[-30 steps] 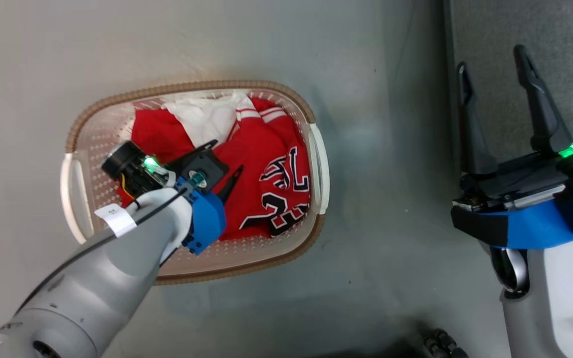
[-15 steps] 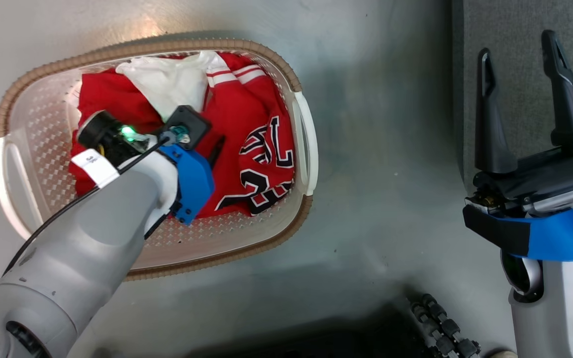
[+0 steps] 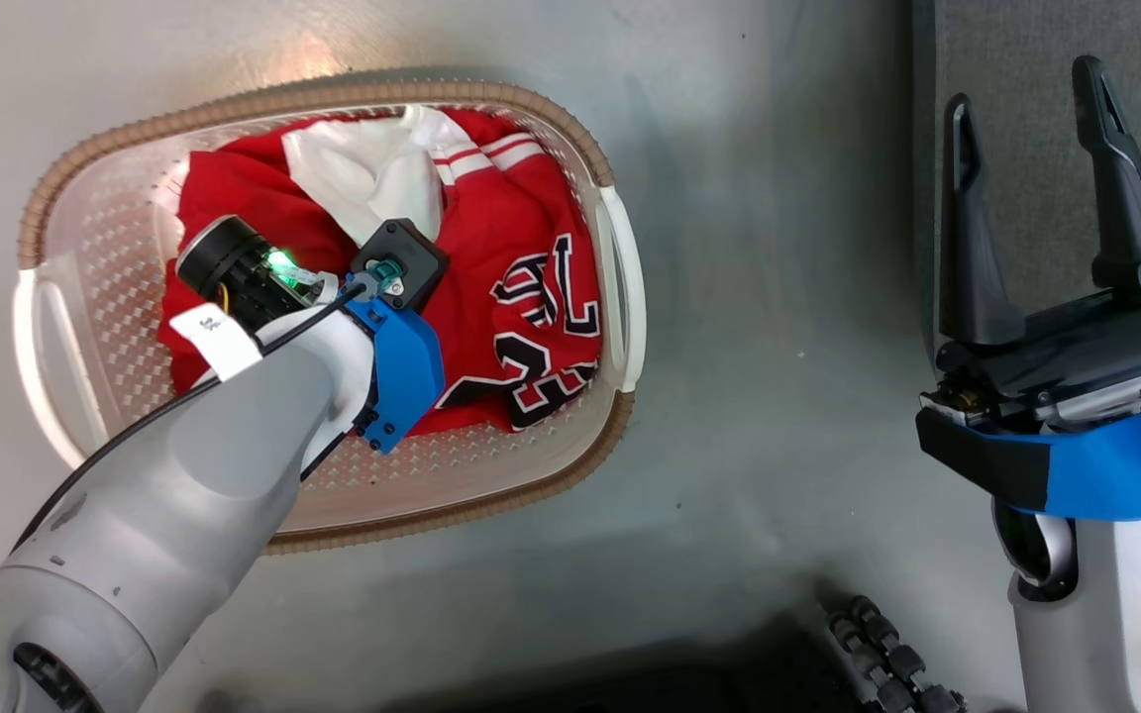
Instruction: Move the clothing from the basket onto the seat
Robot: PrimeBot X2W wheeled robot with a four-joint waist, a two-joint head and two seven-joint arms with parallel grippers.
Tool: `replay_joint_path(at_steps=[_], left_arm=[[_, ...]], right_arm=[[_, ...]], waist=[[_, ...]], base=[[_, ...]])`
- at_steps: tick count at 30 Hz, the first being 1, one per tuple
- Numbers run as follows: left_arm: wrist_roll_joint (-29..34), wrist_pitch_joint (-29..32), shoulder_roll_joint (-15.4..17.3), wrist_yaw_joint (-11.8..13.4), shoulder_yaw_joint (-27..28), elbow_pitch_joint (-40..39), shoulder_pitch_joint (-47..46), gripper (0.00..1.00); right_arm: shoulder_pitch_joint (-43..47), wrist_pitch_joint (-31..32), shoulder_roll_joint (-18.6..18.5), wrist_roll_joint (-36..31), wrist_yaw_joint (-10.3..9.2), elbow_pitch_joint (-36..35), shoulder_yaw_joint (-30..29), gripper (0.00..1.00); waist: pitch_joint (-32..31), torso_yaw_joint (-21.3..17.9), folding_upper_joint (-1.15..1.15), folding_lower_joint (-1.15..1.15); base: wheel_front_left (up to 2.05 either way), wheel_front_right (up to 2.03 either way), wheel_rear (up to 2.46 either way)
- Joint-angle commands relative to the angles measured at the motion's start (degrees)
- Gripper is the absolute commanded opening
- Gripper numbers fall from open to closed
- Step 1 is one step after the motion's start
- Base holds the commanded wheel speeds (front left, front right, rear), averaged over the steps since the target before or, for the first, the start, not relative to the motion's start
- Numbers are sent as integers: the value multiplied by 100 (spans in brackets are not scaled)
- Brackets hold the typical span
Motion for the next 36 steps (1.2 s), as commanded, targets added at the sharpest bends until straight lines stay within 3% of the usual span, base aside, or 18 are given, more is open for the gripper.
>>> replay_joint_path(at_steps=[1,12,19,22,36], left_arm=[[-9,-79,-10,-1,-11,4,22,0],[62,-912,-227,-2,-11,-128,276,0],[-588,-1238,-310,-2,32,-239,266,0],[-691,-1253,-261,-2,436,-574,297,0],[256,-1253,-4,-2,2149,-1868,1377,0]], right_arm=[[-65,-20,-11,7,3,38,19,100],[-78,-20,-11,16,3,384,105,100],[46,-20,-12,-5,3,550,36,100],[119,-20,-13,-27,3,605,-22,100],[554,-20,-12,69,3,975,-45,100]], waist=[[-117,56,0,0],[-897,347,0,0],[-1457,547,0,0],[-1730,638,0,0],[-3169,830,0,0]], base=[[0,0,0],[0,0,0],[0,0,0],[0,0,0],[0,0,0]])
